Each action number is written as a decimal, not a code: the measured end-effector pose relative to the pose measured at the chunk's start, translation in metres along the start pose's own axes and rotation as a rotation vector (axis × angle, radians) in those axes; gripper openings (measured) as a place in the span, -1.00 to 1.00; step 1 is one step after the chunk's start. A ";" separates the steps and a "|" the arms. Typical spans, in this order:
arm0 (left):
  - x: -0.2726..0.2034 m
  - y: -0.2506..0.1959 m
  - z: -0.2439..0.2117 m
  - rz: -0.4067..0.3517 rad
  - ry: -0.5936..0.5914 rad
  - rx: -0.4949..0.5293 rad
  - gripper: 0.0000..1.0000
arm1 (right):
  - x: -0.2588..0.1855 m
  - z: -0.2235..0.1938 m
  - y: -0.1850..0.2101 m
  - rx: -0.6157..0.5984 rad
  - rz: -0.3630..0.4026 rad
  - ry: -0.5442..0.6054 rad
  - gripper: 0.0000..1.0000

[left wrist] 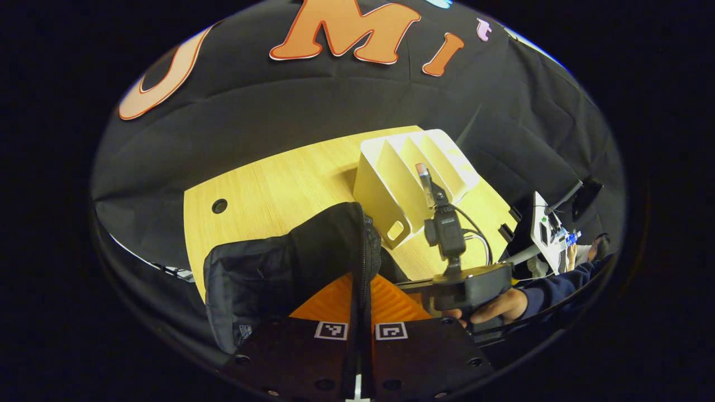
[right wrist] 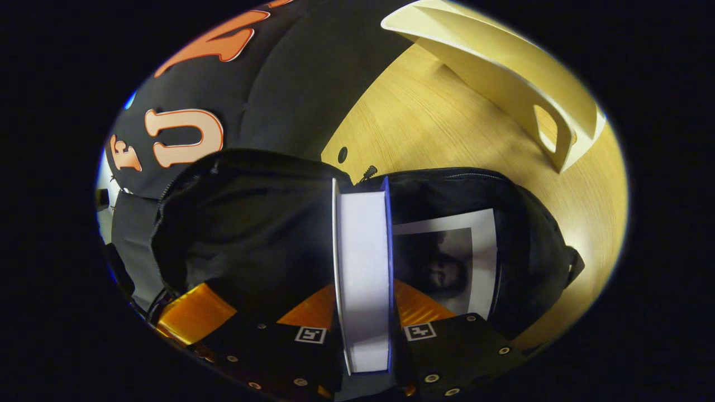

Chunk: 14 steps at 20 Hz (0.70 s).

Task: Open the schoolbag, grab two books from the bookshelf and put them into the schoolbag.

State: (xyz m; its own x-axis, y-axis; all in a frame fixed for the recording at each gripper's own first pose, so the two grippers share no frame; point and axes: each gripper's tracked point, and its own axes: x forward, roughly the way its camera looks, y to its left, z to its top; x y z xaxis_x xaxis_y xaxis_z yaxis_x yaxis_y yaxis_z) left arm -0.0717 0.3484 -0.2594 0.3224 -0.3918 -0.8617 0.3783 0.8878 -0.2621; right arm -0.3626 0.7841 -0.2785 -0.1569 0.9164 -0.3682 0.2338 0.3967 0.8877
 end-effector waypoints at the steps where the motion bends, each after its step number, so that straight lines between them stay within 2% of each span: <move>1: 0.001 0.002 0.000 0.001 0.000 -0.003 -0.92 | 0.001 0.001 0.000 0.001 0.003 0.005 -0.27; 2: 0.001 0.004 -0.001 0.000 -0.003 -0.004 -0.92 | 0.000 0.002 0.000 -0.004 0.002 0.001 -0.27; 4: 0.004 0.013 -0.006 0.001 -0.006 -0.012 -0.92 | -0.003 0.001 -0.014 -0.010 -0.062 0.010 -0.24; 5: 0.005 0.015 -0.007 0.002 -0.007 -0.022 -0.92 | -0.003 0.003 -0.025 -0.022 -0.105 0.010 -0.07; 6: 0.007 0.017 -0.008 0.009 -0.010 -0.035 -0.92 | -0.010 0.005 -0.031 -0.037 -0.117 0.000 -0.31; 7: 0.010 0.018 -0.010 0.005 -0.013 -0.044 -0.92 | -0.014 0.009 -0.038 -0.055 -0.141 -0.026 -0.03; 8: 0.011 0.015 -0.014 -0.005 -0.014 -0.047 -0.92 | -0.022 0.011 -0.039 -0.072 -0.153 -0.044 0.47; 9: 0.014 0.013 -0.016 -0.017 -0.019 -0.051 -0.92 | -0.026 0.013 -0.040 -0.081 -0.166 -0.056 0.38; 10: 0.017 0.011 -0.017 -0.025 -0.020 -0.047 -0.92 | -0.029 0.013 -0.042 -0.088 -0.183 -0.066 0.79; 11: 0.018 0.009 -0.021 -0.028 -0.022 -0.038 -0.92 | -0.032 0.014 -0.045 -0.095 -0.207 -0.074 0.90; 14: 0.022 0.004 -0.020 -0.032 -0.046 0.001 -0.86 | -0.047 0.019 -0.058 -0.120 -0.264 -0.113 0.93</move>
